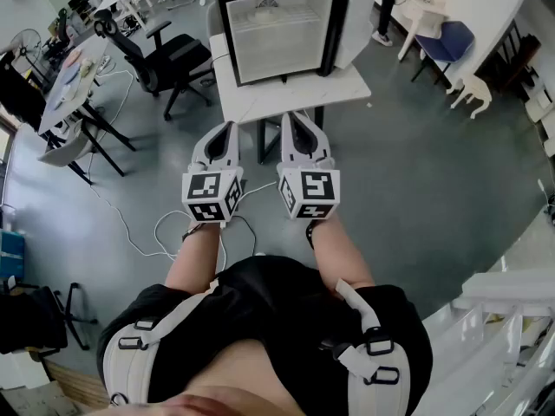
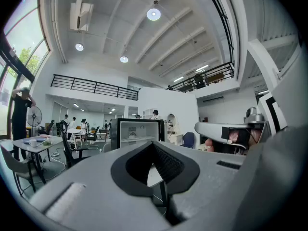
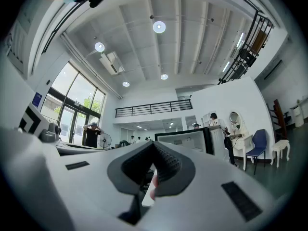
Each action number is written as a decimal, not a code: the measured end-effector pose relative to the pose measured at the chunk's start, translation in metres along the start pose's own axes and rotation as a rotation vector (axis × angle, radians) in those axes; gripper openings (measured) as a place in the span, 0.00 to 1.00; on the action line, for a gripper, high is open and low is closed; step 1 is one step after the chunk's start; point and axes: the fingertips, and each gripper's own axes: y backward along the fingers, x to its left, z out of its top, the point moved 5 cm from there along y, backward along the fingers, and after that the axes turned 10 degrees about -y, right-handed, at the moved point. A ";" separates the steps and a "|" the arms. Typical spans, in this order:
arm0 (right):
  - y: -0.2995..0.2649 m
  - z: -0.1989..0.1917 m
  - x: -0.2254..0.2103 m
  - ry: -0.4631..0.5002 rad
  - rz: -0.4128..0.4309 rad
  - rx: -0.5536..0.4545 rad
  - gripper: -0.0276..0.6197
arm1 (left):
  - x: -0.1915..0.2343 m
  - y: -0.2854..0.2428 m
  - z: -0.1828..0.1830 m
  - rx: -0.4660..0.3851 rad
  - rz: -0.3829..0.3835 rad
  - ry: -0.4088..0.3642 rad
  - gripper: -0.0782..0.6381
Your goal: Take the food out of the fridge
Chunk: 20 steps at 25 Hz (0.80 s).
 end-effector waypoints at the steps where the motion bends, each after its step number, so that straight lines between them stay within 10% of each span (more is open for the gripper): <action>1: 0.000 0.000 -0.001 -0.001 -0.001 -0.001 0.05 | -0.001 0.000 0.000 0.000 -0.001 -0.001 0.11; 20: -0.032 -0.021 0.023 -0.032 0.015 0.031 0.05 | 0.037 -0.002 -0.005 -0.014 0.004 0.015 0.11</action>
